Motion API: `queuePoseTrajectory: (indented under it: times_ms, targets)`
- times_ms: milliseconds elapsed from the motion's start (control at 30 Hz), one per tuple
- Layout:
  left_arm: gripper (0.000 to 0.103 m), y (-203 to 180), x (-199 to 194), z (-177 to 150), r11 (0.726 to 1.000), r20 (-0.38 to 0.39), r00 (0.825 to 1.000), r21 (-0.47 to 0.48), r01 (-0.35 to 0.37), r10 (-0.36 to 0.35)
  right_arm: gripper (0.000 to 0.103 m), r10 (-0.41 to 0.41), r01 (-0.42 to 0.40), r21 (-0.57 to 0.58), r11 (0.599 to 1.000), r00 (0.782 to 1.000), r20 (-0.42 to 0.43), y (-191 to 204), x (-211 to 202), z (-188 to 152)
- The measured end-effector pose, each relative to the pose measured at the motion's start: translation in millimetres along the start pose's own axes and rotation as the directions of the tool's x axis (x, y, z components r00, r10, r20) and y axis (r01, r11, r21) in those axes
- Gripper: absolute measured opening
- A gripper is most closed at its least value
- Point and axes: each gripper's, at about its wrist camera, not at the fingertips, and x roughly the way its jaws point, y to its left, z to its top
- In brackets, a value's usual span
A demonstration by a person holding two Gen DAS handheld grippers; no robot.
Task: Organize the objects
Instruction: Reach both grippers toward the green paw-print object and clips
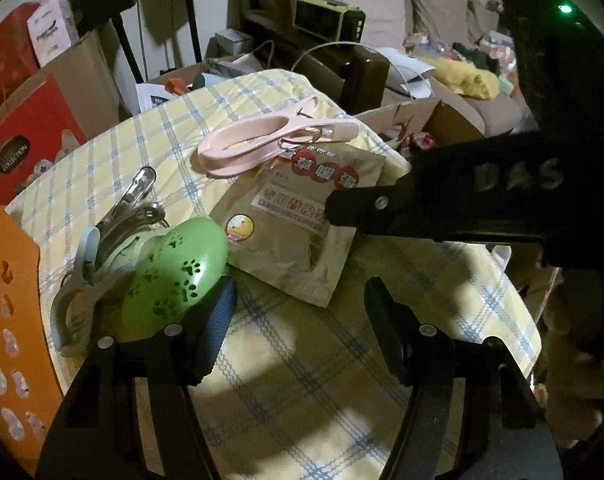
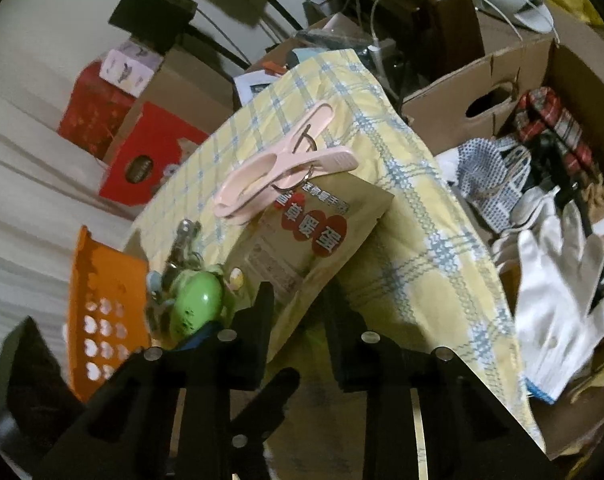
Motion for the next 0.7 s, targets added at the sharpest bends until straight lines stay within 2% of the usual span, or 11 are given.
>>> queuePoseTrajectory:
  times_ms: [67,167,367,400,467,500,567,700]
  targets:
    - [0.06,1,1,2,1.0,0.005,1.0,-0.001,-0.003,0.003,0.02,0.037,-0.037,0.016,0.999,0.999,0.001,-1,-1,1]
    - [0.054,4,2,5,1.0,0.007,1.0,-0.012,0.0,0.0,0.02,0.047,-0.047,0.012,0.999,0.999,0.003,1,-3,2]
    - [0.034,8,5,13,1.0,0.012,1.0,-0.016,-0.009,0.009,0.019,0.074,-0.074,0.007,0.997,0.997,0.004,9,-2,3]
    - [0.027,8,6,13,1.0,0.014,1.0,-0.016,-0.007,0.007,0.018,0.076,-0.076,0.006,0.997,0.997,0.003,11,-2,4]
    - [0.007,10,6,15,1.0,0.014,1.0,-0.016,-0.012,0.012,0.018,0.061,-0.061,-0.003,0.998,0.998,0.003,12,-1,4]
    - [0.0,11,7,15,1.0,0.01,1.0,-0.021,-0.005,0.005,0.018,0.052,-0.052,-0.005,0.999,0.999,0.006,12,-2,3]
    - [0.0,13,7,16,0.999,0.013,1.0,-0.039,0.028,-0.027,0.018,0.044,-0.044,0.003,0.999,0.999,0.011,10,-3,3]
    - [0.0,10,6,15,0.998,0.02,0.999,-0.035,0.048,-0.047,0.02,-0.008,0.007,0.035,0.999,1.0,0.03,1,-8,3]
